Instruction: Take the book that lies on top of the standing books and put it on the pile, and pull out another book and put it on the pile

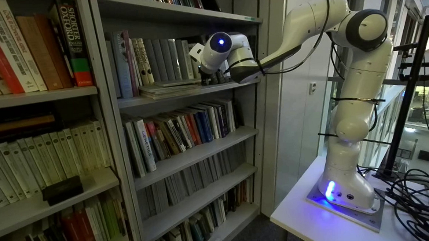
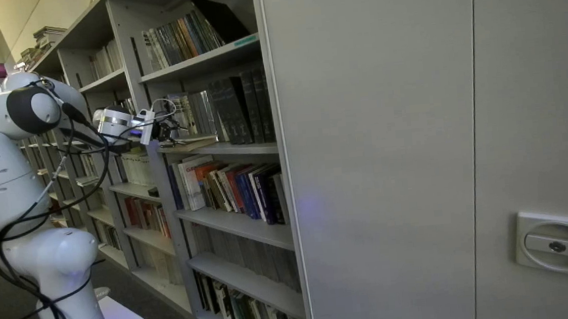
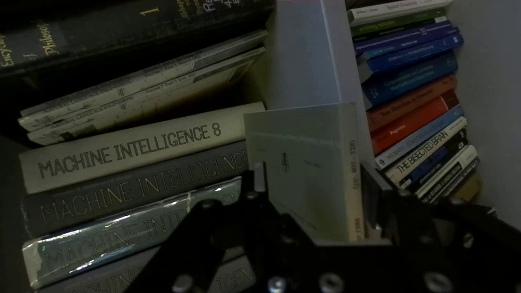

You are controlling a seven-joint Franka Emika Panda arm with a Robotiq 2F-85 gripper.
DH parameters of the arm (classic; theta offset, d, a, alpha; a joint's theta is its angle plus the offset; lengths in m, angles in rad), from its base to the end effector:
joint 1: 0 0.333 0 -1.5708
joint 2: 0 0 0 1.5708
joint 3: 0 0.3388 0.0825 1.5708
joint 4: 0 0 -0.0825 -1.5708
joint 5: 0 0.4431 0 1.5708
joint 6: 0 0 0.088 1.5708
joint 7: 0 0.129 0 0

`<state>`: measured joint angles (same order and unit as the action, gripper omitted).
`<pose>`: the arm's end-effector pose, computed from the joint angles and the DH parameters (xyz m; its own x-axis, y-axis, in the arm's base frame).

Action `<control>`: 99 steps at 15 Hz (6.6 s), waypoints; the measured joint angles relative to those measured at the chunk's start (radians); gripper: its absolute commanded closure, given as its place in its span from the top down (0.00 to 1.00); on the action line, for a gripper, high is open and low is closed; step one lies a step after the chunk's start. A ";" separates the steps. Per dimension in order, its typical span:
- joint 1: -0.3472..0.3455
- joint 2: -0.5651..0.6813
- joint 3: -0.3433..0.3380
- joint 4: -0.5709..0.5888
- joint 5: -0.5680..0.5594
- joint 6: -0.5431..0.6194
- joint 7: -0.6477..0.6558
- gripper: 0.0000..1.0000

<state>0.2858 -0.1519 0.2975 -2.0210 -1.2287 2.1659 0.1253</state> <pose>0.5365 0.2991 0.5661 0.4669 0.8840 0.0222 0.3427 -0.2041 0.9170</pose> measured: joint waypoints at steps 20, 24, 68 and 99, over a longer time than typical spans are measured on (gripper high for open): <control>0.001 0.007 0.003 -0.017 -0.089 0.424 0.001 0.03; 0.001 0.017 0.003 -0.016 -0.098 0.423 0.001 0.44; 0.040 0.069 0.014 0.025 0.553 0.167 -0.716 1.00; 0.027 0.098 0.006 0.082 0.667 0.156 -0.871 1.00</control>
<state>0.3125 -0.0536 0.3032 -1.9388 -0.5616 2.3217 -0.7458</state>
